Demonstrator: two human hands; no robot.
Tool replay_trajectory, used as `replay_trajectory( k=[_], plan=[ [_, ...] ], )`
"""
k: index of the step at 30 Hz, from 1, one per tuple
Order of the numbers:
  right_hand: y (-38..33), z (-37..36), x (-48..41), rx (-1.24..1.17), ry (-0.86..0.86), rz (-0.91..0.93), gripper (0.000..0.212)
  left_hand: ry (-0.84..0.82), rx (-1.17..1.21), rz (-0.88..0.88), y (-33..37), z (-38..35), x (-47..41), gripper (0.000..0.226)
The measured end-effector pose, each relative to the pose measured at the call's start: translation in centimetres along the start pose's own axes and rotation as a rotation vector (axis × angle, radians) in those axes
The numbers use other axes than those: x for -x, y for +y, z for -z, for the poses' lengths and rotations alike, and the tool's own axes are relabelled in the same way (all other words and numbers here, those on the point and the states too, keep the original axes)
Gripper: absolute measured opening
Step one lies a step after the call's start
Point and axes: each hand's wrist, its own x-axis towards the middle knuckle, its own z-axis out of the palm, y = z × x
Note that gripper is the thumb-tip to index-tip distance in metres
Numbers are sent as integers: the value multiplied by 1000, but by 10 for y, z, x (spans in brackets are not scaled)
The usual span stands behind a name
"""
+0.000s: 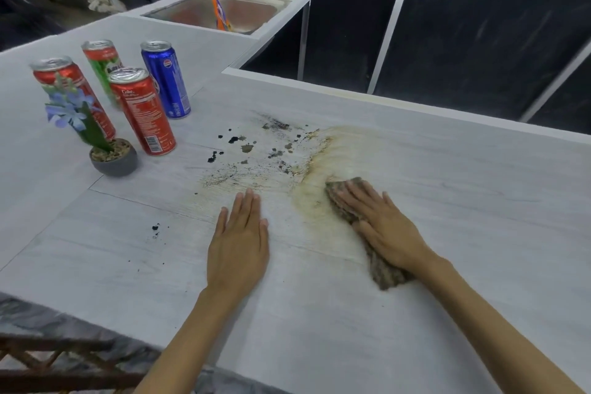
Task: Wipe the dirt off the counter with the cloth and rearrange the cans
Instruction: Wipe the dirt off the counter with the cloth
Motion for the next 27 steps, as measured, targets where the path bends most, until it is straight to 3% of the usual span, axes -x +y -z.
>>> replay_trajectory(
  k=[2,4,9,12,15,18,23,25,27],
  plan=[
    [15,12,-27,29,0,-217,54,-3,-5,-4,0,-1,0,51],
    [-3,9,-59,67,11,-310,53,-4,2,-1,1,-1,-1,51],
    [-72,-29,-37,30,25,8,55,0,-10,2,0,-4,-3,52],
    [-45,-18,1,-3,10,68,56,-5,-3,6,0,-3,-2,52],
    [2,8,-14,20,3,-171,53,-12,10,6,0,-2,-1,52],
    [-8,10,-62,48,22,-345,52,-15,8,6,1,-1,-1,51],
    [-83,-31,-57,45,24,-55,55,-18,-10,11,0,-1,-2,51],
    [-78,-30,-26,12,21,49,55,-28,-16,19,0,-1,-2,52],
    [-51,-19,-11,-14,19,38,54,-58,-4,20,0,2,-3,52]
  ],
)
